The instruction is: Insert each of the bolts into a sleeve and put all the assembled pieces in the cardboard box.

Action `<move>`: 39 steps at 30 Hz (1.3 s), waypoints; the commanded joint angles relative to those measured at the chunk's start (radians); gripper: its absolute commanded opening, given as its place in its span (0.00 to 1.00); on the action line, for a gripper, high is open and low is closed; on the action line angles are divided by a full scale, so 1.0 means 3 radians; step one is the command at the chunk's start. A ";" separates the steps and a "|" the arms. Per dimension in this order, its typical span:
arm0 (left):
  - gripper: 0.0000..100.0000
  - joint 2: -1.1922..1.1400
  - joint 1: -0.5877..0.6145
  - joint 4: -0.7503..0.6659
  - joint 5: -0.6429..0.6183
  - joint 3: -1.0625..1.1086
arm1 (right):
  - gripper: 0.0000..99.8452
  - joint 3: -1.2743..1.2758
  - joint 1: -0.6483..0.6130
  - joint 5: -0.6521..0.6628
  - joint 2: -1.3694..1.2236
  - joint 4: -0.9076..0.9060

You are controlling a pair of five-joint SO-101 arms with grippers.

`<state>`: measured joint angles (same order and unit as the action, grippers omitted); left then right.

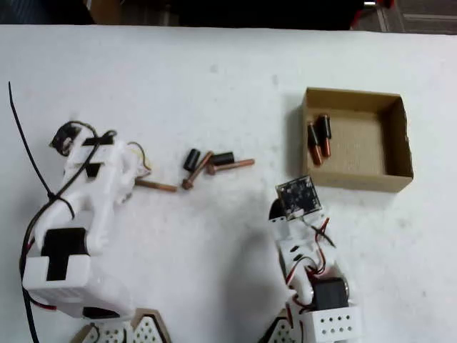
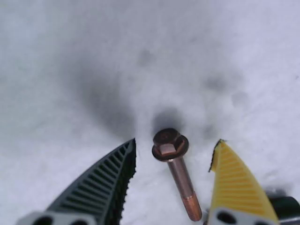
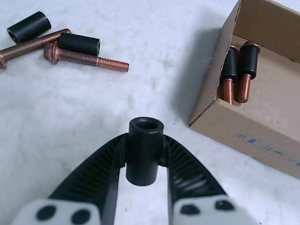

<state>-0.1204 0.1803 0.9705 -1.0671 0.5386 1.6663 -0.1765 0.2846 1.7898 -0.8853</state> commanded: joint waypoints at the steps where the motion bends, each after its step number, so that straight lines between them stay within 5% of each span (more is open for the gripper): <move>1: 0.27 0.0018 -0.0049 -0.0077 -0.0041 -0.0159 | 0.02 0.0005 -0.0038 -0.0005 0.0033 0.0090; 12: 0.27 0.0013 -0.0049 -0.0077 -0.0041 -0.0159 | 0.02 0.0005 -0.0038 -0.0005 0.0033 0.0090; 21: 0.05 0.0008 -0.0049 -0.0174 -0.0020 -0.0133 | 0.02 0.0005 -0.0038 -0.0005 0.0033 0.0090; 31: 0.04 0.0003 -0.0049 -0.0184 -0.0015 -0.0143 | 0.02 0.0005 -0.0038 -0.0005 0.0033 0.0090; 39: 0.04 0.0008 -0.0049 -0.0189 0.0491 -0.0159 | 0.02 0.0005 -0.0038 -0.0005 0.0033 0.0090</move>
<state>-0.1204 0.1757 0.9444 -0.9782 0.5370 1.6663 -0.1765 0.2846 1.7898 -0.8853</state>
